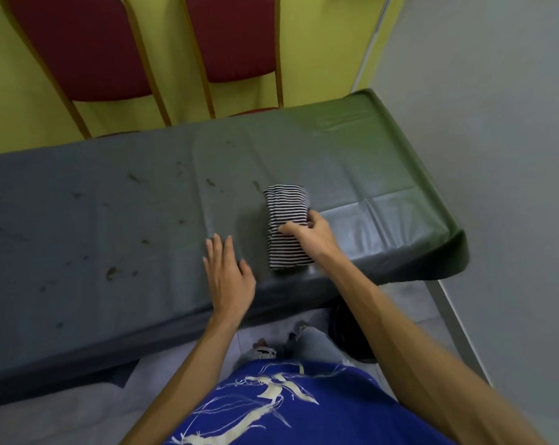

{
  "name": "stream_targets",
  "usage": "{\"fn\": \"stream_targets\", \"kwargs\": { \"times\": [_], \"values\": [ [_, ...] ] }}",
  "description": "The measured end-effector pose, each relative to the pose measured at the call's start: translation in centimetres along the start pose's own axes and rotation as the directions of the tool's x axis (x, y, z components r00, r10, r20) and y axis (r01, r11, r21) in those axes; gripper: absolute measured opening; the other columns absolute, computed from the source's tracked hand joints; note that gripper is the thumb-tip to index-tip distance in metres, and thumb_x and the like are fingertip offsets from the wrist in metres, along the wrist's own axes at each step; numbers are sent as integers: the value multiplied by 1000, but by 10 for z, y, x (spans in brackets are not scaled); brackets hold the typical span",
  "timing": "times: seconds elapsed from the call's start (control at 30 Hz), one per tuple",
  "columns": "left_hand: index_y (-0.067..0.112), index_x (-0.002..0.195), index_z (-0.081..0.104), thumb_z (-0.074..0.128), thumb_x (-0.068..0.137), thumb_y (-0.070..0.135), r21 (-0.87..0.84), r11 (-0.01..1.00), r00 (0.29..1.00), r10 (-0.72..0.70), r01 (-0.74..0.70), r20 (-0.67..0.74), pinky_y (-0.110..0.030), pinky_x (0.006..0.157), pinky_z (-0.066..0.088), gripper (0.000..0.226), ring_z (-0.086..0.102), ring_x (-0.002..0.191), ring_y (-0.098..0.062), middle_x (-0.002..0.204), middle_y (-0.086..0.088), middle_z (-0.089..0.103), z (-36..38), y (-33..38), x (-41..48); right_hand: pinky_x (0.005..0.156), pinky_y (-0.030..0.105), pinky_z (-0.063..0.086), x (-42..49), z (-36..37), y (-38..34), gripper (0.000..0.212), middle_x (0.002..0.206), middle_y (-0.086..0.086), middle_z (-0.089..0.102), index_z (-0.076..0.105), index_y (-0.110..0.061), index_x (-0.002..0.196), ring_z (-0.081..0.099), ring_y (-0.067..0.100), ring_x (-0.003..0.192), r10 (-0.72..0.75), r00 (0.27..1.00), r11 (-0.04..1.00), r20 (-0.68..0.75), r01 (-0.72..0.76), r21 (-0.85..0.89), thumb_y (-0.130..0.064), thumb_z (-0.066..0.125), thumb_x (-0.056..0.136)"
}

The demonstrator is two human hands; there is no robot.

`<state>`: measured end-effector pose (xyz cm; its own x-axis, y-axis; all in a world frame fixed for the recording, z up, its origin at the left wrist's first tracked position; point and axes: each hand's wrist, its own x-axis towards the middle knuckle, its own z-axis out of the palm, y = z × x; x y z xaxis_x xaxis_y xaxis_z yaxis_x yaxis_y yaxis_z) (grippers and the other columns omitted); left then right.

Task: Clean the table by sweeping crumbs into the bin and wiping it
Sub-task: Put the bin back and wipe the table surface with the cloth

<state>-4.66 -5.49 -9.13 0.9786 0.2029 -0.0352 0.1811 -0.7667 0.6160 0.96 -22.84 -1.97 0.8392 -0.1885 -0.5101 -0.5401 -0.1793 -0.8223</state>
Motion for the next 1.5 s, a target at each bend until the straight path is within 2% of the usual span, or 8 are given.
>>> {"fn": "stream_targets", "kwargs": {
  "times": [0.2, 0.43, 0.6, 0.77, 0.87, 1.07, 1.33, 1.5],
  "values": [
    [0, 148, 34, 46, 92, 0, 2, 995, 978, -95, 97, -183, -46, 123, 2, 57, 7, 152, -27, 161, -16, 22, -15, -26, -10, 92, 41, 54, -14, 51, -13, 46, 112, 1, 70, 63, -20, 117, 65, 19, 100, -60, 918, 927, 393, 197, -319, -37, 71, 75],
    [-3, 146, 37, 39, 90, 6, 127, 977, 970, -142, 169, -195, -51, 122, 13, 56, 16, 150, -30, 159, -18, 26, -13, -50, -21, 98, 36, 43, -18, 75, 2, 50, 126, 2, 60, 56, -23, 131, 52, 23, 115, -611, 737, 580, 289, 665, -471, -46, 59, 86],
    [4, 152, 26, 42, 95, 12, 168, 949, 950, -231, 268, -209, -44, 124, 3, 59, 6, 152, -21, 163, -10, 15, -8, -43, -14, 100, 48, 41, -26, 93, 43, 59, 153, 20, 33, 40, -29, 147, 42, 35, 130, -620, 604, 173, 501, 728, -664, -49, 52, 92],
    [7, 152, 28, 31, 87, 16, 242, 924, 942, -241, 296, -234, -45, 124, 10, 66, 11, 152, -20, 163, -7, 19, -7, -37, -17, 83, 45, 46, 11, 71, 31, 65, 146, 23, 40, 40, -31, 146, 52, 39, 111, -631, 472, -13, 616, 787, -617, -23, 59, 84],
    [6, 152, 30, 35, 86, 14, 259, 916, 938, -248, 308, -241, -46, 123, 13, 66, 15, 151, -21, 163, -6, 21, -8, -38, -16, 79, 44, 47, 53, 40, 8, 66, 138, 19, 47, 47, -34, 142, 54, 39, 102, -653, 512, 31, 558, 754, -656, -18, 61, 79],
    [3, 152, 28, 34, 90, 9, 169, 921, 920, -304, 350, -245, -46, 124, 5, 63, 10, 152, -22, 163, -9, 18, -7, -30, -11, 90, 49, 48, 118, 18, -32, 53, 112, 27, 54, 51, -27, 139, 53, 44, 100, -569, 819, 629, 78, 494, -600, -16, 51, 87],
    [3, 153, 23, 43, 99, 18, 152, 880, 867, -390, 450, -311, -46, 124, 4, 60, 7, 152, -22, 163, -12, 18, 6, -10, 23, 90, 46, 44, 40, 95, -18, 49, 133, 9, 50, 52, -36, 135, 49, 31, 115, -638, 389, 91, 664, 895, -436, -34, 58, 86],
    [3, 150, 30, 27, 99, 30, 297, 837, 875, -371, 460, -310, -46, 123, 10, 58, 11, 152, -22, 163, -11, 20, 12, -15, 20, 86, 48, 41, 51, 99, -10, 44, 142, 12, 44, 47, -42, 135, 45, 34, 116, -573, 370, -81, 732, 862, -500, -47, 49, 91]
  ]
}}
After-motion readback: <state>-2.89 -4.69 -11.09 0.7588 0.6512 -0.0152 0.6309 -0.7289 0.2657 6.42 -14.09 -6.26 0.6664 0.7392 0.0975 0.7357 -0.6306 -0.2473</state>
